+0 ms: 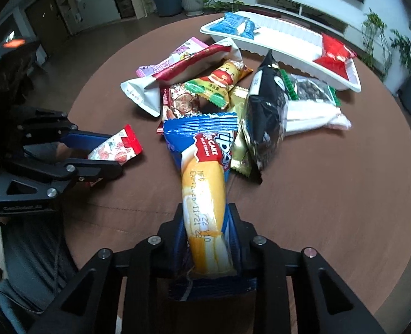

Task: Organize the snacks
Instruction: 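Carry the candy with the left tool while the right tool carries the cake bar to the tray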

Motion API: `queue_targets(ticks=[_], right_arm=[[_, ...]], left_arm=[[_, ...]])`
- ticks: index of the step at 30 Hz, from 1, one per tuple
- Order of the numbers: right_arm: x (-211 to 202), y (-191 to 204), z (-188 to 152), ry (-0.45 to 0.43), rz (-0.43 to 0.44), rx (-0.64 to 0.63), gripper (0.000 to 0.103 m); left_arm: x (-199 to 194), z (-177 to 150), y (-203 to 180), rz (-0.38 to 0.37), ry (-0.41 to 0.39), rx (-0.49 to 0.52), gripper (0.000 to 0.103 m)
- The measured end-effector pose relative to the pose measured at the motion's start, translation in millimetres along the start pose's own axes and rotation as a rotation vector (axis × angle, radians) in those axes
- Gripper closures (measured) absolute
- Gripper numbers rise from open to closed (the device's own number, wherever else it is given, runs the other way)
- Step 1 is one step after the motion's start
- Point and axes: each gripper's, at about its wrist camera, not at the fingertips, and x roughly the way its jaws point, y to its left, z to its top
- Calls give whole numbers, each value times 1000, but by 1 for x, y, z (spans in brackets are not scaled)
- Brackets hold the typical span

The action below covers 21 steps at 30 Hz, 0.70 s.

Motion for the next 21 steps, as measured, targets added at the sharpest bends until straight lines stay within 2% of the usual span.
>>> queue_targets(ticks=[9,21], right_arm=[[-32,-23,-11,-108,156,165,74],[-53,-51,-21,-181,208,281,74]], left_arm=[[-5,1,1,-28,-20,-37,75],[-19,3,5,-52,-59,-74,75]])
